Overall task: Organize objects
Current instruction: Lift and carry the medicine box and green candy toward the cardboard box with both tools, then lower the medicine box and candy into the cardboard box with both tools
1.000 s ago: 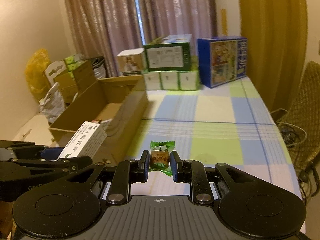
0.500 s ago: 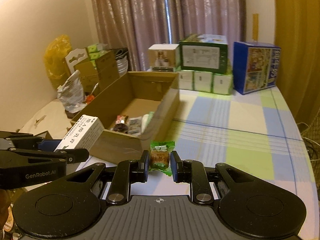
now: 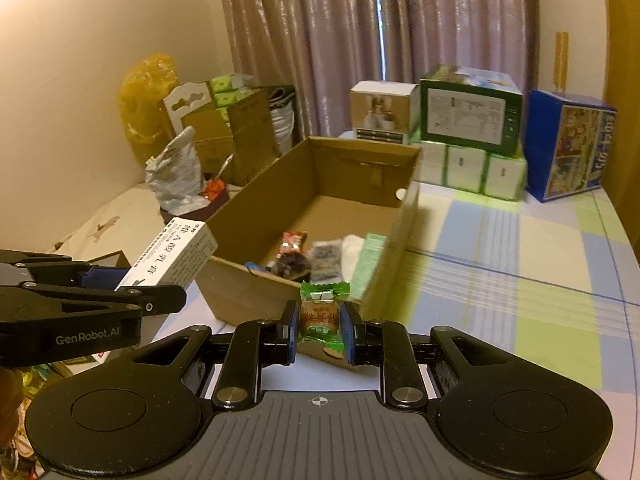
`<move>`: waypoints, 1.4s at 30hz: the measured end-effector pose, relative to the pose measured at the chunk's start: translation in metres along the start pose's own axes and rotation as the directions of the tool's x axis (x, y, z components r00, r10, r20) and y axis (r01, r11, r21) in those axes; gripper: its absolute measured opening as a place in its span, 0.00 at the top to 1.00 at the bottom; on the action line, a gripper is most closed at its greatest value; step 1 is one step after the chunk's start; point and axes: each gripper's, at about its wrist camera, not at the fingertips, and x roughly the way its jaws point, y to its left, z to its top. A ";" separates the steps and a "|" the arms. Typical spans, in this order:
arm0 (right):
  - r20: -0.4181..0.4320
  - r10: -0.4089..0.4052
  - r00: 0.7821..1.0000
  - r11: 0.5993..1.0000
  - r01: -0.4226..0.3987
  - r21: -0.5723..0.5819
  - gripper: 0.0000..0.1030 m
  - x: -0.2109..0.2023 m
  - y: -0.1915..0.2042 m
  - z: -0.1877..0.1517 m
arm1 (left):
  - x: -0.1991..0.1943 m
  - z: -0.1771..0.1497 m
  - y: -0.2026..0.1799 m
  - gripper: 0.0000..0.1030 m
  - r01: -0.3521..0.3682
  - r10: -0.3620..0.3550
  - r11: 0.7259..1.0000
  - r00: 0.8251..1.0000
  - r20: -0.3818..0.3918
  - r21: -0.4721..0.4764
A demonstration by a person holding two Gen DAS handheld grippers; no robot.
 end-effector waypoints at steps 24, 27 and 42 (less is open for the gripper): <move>0.011 0.001 1.000 1.000 -0.001 0.013 0.82 0.058 -0.004 0.065 | 0.052 0.063 0.025 0.68 0.047 -0.047 0.999 0.999 -0.015 0.016; 0.008 -0.002 1.000 1.000 0.001 0.027 0.82 0.067 -0.010 0.074 | 0.062 0.072 0.028 0.68 0.053 -0.053 0.998 0.998 -0.024 0.018; -0.043 0.003 0.999 0.998 -0.001 0.059 0.82 0.122 -0.036 0.123 | 0.125 0.125 0.036 0.68 0.091 -0.087 0.995 0.993 -0.081 0.043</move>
